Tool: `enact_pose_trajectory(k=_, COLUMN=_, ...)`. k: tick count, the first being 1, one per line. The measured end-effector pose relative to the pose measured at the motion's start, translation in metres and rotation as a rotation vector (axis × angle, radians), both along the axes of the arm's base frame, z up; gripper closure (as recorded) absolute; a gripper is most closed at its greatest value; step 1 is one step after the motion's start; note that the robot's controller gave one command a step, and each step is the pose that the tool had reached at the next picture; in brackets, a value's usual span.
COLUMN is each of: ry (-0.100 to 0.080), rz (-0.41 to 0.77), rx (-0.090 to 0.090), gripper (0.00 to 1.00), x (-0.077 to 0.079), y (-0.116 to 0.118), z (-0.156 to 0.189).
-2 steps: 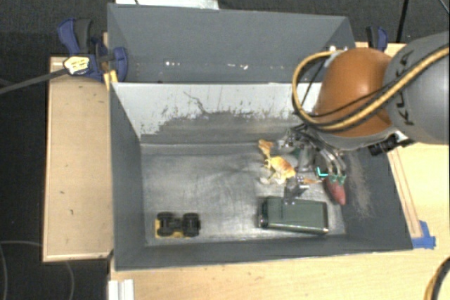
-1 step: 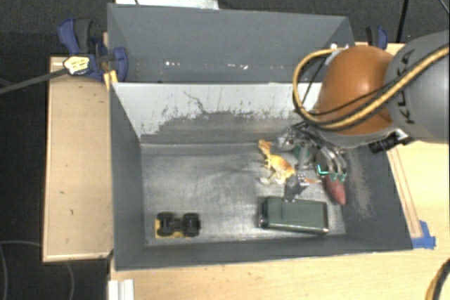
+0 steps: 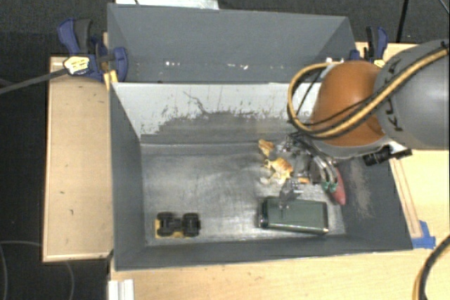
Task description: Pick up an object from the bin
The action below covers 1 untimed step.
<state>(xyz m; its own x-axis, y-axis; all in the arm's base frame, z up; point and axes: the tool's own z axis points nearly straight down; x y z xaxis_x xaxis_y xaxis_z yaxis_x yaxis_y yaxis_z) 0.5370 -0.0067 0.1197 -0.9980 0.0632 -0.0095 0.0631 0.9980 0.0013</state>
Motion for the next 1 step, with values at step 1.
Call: enact_pose_trajectory(k=1, ry=-0.009, rz=-0.134, rx=0.003, gripper=1.00, x=0.0051, y=-0.0047, z=-0.0437)
